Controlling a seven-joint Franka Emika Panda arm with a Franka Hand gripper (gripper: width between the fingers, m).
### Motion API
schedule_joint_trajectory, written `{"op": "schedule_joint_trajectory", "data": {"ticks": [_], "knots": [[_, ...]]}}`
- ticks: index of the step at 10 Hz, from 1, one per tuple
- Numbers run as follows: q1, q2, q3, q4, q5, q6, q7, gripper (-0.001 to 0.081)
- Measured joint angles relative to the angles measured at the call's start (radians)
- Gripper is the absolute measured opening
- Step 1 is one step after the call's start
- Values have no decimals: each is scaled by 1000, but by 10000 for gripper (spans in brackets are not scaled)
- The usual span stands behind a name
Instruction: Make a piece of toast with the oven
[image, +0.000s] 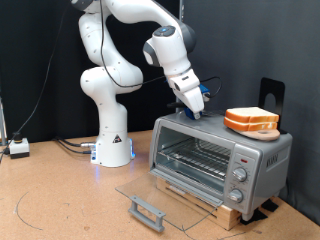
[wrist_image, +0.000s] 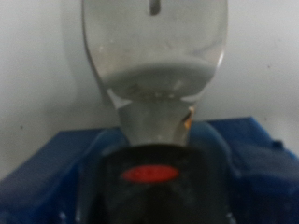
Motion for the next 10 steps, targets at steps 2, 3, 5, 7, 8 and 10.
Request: {"op": "schedule_joint_trajectory", "data": {"ticks": [2,3,5,7,8,10], "knots": [[0,-1,0,2,11,0,-10,422],[0,-1,-1,2,13,0,-16,422],[0,-2,-8,1,23,0,-45,396],[0,-16,-18,0,60,22,-68,396],[-1,-33,-29,-1,79,31,-75,396],[-8,-81,-65,-2,86,23,-76,396]]}}
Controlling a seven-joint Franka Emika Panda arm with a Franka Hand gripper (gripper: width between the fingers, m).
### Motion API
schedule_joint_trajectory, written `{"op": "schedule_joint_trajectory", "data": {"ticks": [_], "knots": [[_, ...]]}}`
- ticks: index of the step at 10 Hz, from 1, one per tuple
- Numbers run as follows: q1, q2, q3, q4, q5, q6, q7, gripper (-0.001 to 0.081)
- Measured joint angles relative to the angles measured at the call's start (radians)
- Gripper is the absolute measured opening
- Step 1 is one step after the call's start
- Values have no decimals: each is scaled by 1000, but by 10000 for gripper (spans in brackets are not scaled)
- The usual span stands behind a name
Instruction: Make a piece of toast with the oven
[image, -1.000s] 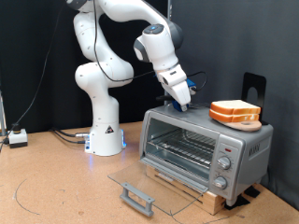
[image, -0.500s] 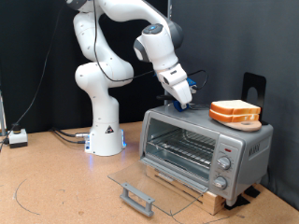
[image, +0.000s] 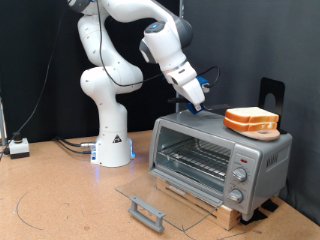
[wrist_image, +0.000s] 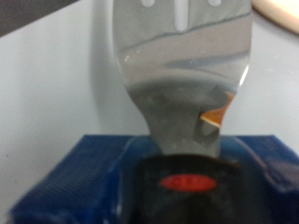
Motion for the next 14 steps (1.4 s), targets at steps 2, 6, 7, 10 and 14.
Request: {"op": "schedule_joint_trajectory", "data": {"ticks": [2,6,7,10,14], "knots": [[-22,-56,-38,1,-19,-45,-1,396],[-59,-69,-65,26,-27,-60,0,396],[-84,-71,-86,25,-25,-36,0,396],[-194,-72,-129,33,-68,-37,6,396],[-331,-71,-208,53,-197,-166,-11,396]]}}
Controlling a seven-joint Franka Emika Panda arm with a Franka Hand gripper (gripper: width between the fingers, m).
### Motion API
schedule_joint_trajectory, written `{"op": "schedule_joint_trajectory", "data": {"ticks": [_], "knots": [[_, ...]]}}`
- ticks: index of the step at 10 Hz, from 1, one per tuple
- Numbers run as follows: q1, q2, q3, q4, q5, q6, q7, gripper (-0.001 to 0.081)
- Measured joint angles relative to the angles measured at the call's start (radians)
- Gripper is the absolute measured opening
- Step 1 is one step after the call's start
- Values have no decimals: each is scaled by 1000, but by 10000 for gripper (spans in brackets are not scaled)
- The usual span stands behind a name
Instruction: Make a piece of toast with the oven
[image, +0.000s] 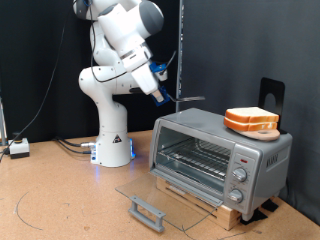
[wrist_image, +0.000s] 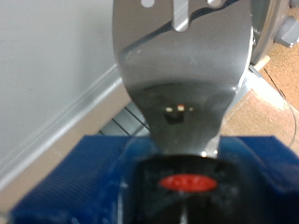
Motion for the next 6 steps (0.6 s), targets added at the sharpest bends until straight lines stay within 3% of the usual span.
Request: {"op": "schedule_joint_trajectory", "data": {"ticks": [4,6], "knots": [[-93,17,-101,14,-130,-90,-67,396],[-121,45,-151,17,-157,-98,-125,396]]}}
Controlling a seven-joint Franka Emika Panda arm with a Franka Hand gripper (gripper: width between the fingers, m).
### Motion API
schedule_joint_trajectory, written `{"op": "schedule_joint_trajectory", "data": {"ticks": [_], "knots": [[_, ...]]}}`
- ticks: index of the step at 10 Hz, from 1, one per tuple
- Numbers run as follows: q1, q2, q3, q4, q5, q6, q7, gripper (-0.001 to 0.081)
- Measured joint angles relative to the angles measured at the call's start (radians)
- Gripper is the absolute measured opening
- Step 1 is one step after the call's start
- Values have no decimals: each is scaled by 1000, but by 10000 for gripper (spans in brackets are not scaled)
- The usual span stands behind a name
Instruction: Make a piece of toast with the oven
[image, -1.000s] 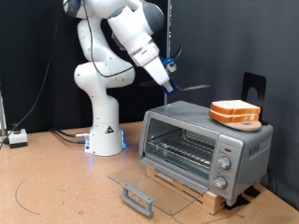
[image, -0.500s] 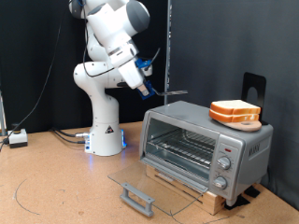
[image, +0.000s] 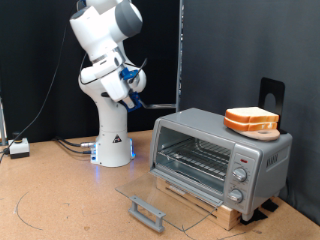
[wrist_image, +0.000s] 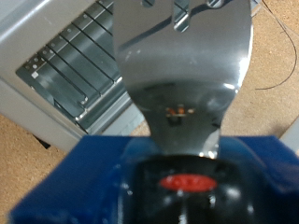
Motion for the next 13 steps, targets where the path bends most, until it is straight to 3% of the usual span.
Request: {"op": "schedule_joint_trajectory", "data": {"ticks": [2,5,8,12,13], "knots": [[-1,25,-40,5,0,-7,-57,396],[22,28,-30,21,31,-7,-54,396],[83,82,40,76,29,5,-45,396],[100,239,132,179,21,6,4,396],[99,237,131,176,24,6,4,396]]}}
